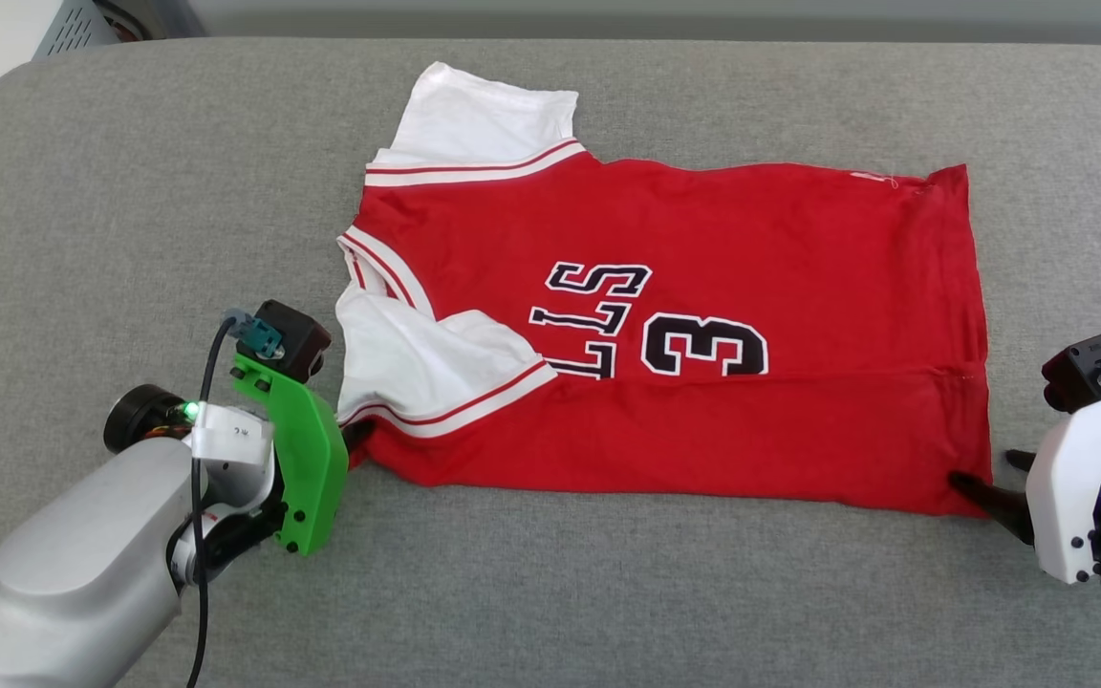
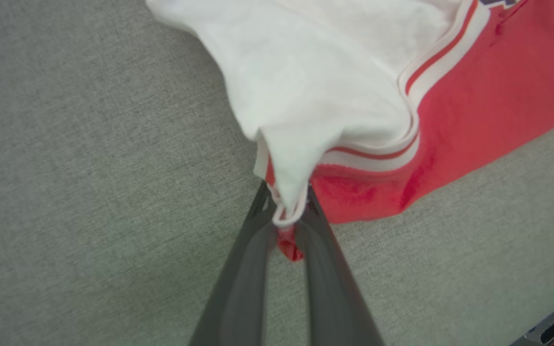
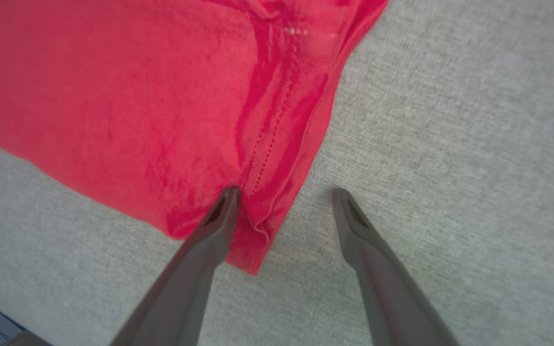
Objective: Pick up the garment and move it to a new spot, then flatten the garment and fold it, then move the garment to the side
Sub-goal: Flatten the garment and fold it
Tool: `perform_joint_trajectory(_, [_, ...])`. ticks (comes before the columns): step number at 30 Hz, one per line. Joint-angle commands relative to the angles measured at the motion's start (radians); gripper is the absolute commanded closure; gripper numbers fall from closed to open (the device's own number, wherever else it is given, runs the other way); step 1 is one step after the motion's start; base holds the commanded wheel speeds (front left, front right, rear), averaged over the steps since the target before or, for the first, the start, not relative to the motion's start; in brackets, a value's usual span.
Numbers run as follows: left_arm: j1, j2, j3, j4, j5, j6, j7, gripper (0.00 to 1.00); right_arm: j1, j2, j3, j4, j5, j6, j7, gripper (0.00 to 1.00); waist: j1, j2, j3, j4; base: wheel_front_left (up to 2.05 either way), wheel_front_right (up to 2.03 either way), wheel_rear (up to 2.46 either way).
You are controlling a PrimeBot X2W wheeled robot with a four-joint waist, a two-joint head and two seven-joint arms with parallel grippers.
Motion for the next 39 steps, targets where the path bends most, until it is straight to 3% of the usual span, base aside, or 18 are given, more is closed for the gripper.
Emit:
perform_joint_trajectory(1, [0.013, -0.002, 0.002, 0.002, -0.002, 0.006, -0.009, 1.00, 0.031, 0.046, 0.047, 0.024, 0.012, 0.001, -0.004, 0.22, 0.0000, 0.0000, -0.006, -0.005, 0.00, 0.00, 0.00])
perform_joint_trajectory(2, [0.017, -0.002, 0.002, 0.005, -0.003, 0.007, -0.011, 1.00, 0.027, 0.046, 0.051, 0.026, 0.016, 0.001, -0.014, 0.95, 0.0000, 0.0000, -0.011, -0.008, 0.00, 0.00, 0.00])
perform_joint_trajectory(3, [0.023, -0.002, 0.002, 0.007, -0.005, 0.008, -0.014, 1.00, 0.021, 0.042, 0.055, 0.024, 0.016, 0.001, -0.031, 1.00, 0.0000, 0.0000, -0.018, -0.010, 0.00, 0.00, 0.00])
perform_joint_trajectory(15, [0.110, 0.065, 0.028, -0.078, -0.047, 0.044, -0.060, 1.00, 0.060, -0.067, 0.014, -0.101, 0.054, 0.001, -0.162, 1.00, 0.0000, 0.0000, -0.127, -0.014, 0.00, 0.00, 0.00])
perform_joint_trajectory(21, [0.200, 0.118, 0.012, -0.181, -0.060, 0.090, -0.059, 1.00, 0.167, -0.110, -0.047, -0.185, 0.066, 0.001, -0.170, 1.00, 0.0000, 0.0000, -0.161, -0.006, 0.00, 0.00, 0.00])
perform_joint_trajectory(25, [0.290, 0.145, -0.019, -0.260, -0.062, 0.139, -0.064, 1.00, 0.310, -0.127, -0.142, -0.236, 0.075, 0.001, -0.162, 1.00, 0.0000, 0.0000, -0.171, -0.001, 0.00, 0.00, 0.00])
perform_joint_trajectory(31, [0.308, 0.120, -0.032, -0.251, -0.056, 0.164, -0.069, 1.00, 0.363, -0.086, -0.201, -0.236, 0.050, 0.001, -0.116, 1.00, 0.0000, 0.0000, -0.132, -0.002, 0.00, 0.00, 0.00])
perform_joint_trajectory(39, [0.301, 0.054, -0.043, -0.113, -0.065, 0.143, -0.082, 1.00, 0.336, 0.019, -0.202, -0.121, -0.005, 0.001, -0.109, 1.00, 0.0000, 0.0000, -0.090, 0.001, 0.00, 0.00, 0.00])
